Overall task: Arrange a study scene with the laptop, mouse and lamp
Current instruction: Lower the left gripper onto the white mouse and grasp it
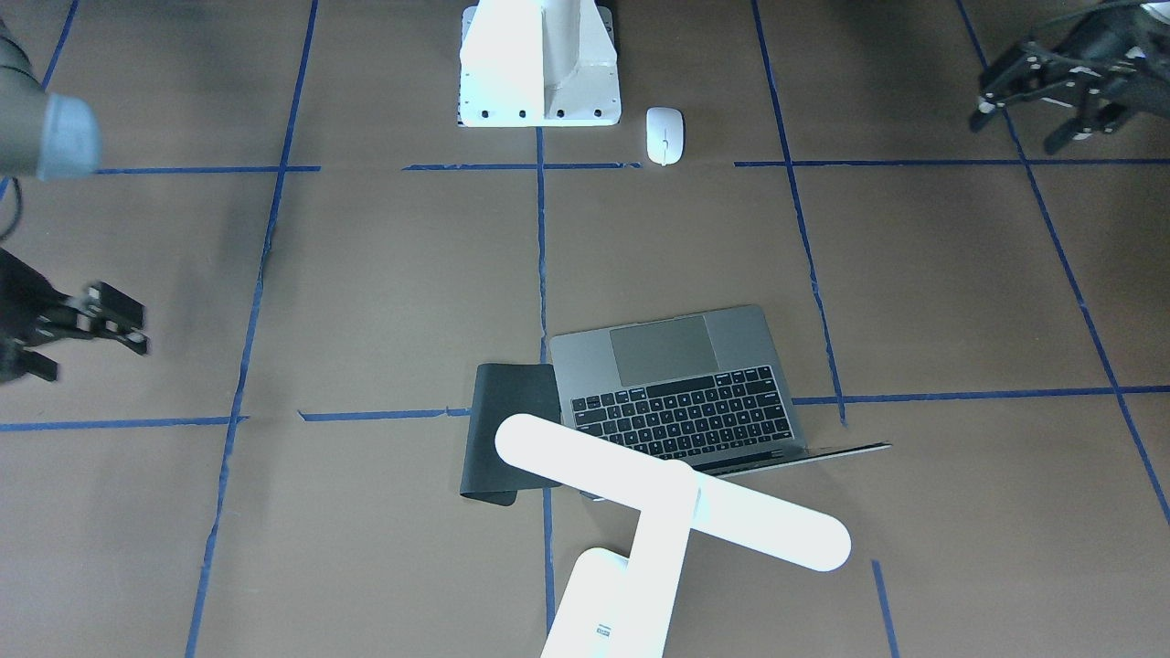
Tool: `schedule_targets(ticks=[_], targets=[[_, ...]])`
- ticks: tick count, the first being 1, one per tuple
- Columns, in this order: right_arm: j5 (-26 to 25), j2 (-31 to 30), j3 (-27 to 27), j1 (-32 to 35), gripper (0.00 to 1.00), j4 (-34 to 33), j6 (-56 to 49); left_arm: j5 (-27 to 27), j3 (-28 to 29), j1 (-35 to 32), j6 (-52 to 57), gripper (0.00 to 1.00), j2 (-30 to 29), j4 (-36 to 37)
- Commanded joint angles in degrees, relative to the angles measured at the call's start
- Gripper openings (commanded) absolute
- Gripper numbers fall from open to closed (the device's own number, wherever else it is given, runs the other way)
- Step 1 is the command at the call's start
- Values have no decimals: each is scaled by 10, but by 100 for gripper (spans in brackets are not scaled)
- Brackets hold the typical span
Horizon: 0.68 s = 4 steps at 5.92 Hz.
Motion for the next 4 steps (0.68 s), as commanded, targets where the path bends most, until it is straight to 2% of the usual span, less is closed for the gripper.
schedule_targets(ticks=[1, 2, 3, 4], targets=[[5, -158, 67, 127, 100, -45, -248, 117, -46, 171, -229, 100, -2, -79], [9, -210, 66, 183, 100, -45, -298, 204, -46, 269, -334, 100, -4, -126], [9, -230, 66, 194, 100, -42, -291, 330, -45, 399, -428, 100, -20, -128], [10, -229, 63, 193, 100, -42, -288, 426, -34, 514, -487, 100, -42, -124]])
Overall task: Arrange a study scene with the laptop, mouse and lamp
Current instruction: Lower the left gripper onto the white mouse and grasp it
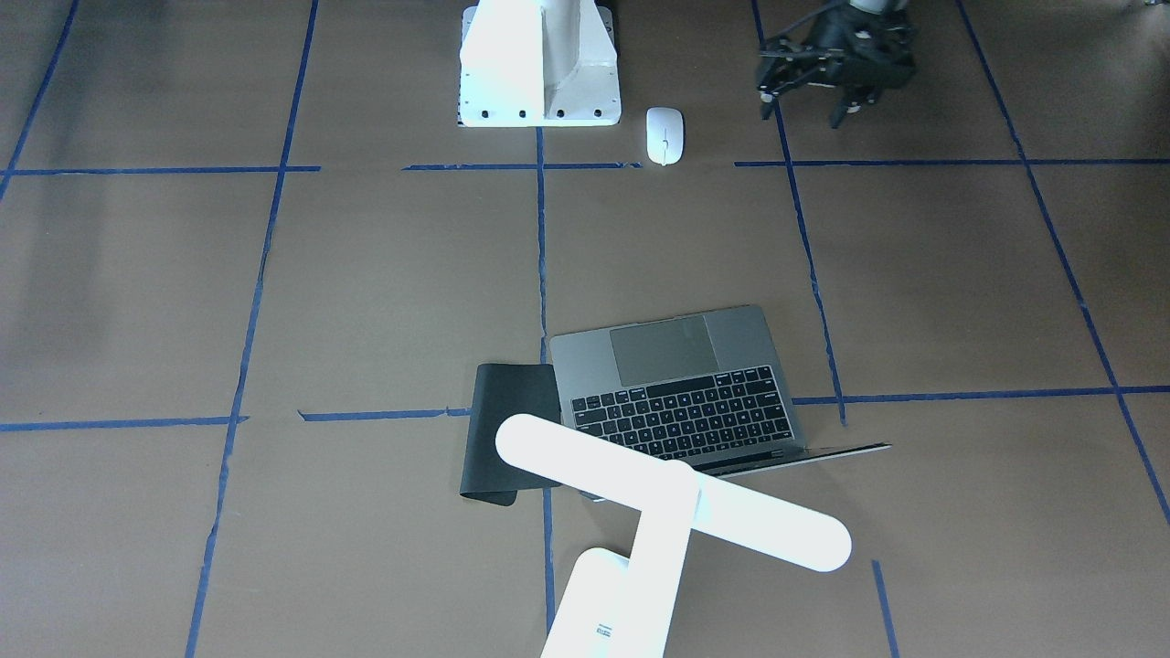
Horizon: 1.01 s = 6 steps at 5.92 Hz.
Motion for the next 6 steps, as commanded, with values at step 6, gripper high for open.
schedule_targets(ticks=[6], targets=[[3, -10, -3, 7, 100, 1, -2, 178, 180, 211, -123, 100, -142, -4]])
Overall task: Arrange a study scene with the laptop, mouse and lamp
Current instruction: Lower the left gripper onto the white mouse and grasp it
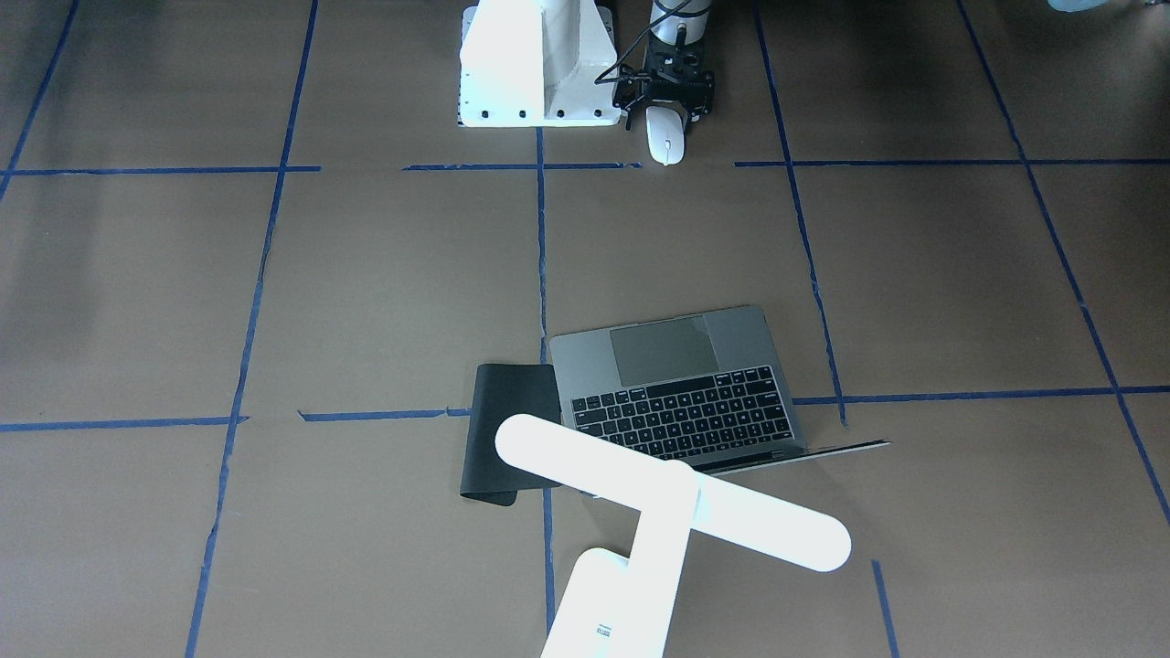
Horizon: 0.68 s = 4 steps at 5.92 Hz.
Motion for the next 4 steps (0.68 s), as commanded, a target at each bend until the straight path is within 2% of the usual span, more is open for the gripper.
schedule_targets(ticks=[1, 3, 4], targets=[[1, 0, 0, 0, 100, 0, 0, -1, 6, 0, 2, 100, 3, 1], [7, -1, 0, 0, 100, -1, 0, -4, 1, -2, 2, 100, 3, 1], [8, -1, 0, 1, 100, -1, 0, -5, 1, -1, 2, 71, 3, 1]])
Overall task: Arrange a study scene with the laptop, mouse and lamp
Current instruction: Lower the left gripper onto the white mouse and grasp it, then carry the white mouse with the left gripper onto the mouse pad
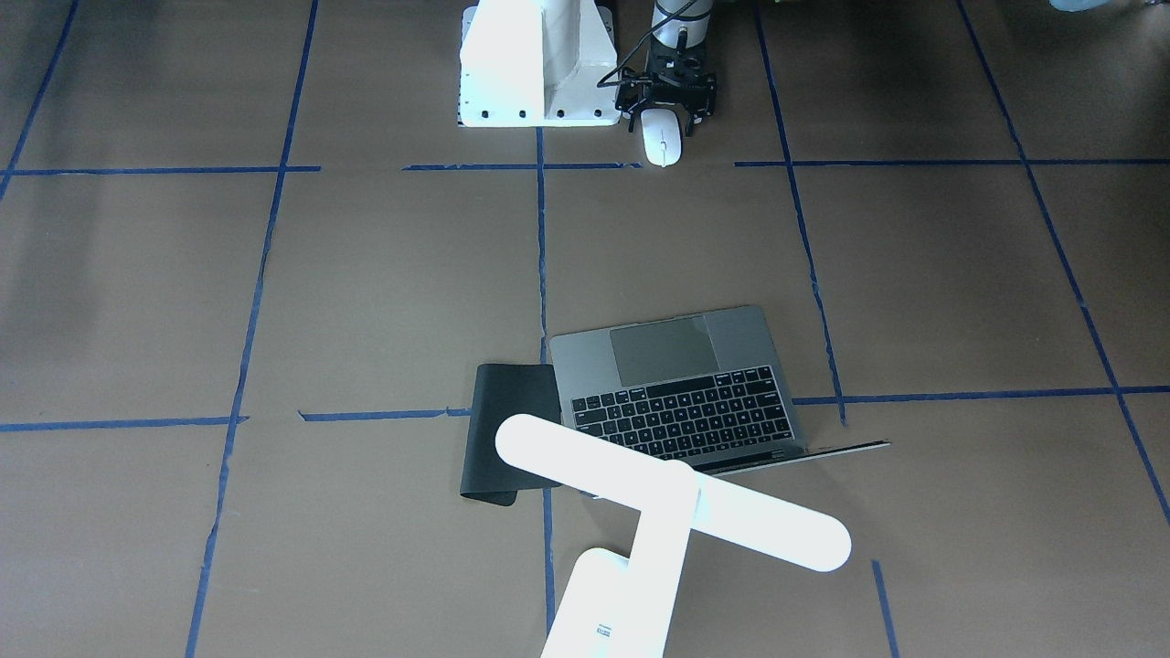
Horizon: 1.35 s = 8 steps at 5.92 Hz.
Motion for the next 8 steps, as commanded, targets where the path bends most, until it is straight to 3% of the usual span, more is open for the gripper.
schedule_targets(ticks=[1, 2, 4, 5, 6, 8], targets=[[2, -1, 1, 0, 100, 1, 0, -1, -1, 0, -2, 35, 1, 0], [2, -1, 0, 0, 100, 0, 0, -2, -4, -1, -2, 12, -2, 0], [5, -1, 1, 0, 100, 1, 0, -2, -39, -23, 2, 4, -6, 9], [5, -1, 0, 0, 100, 1, 0, -2, -31, -63, 18, 4, -49, 11], [5, -1, 0, 0, 100, 0, 1, -7, 11, -109, 55, 4, -114, 13], [5, -1, 0, 0, 100, 1, 1, -102, 171, -215, 87, 4, -266, 6]])
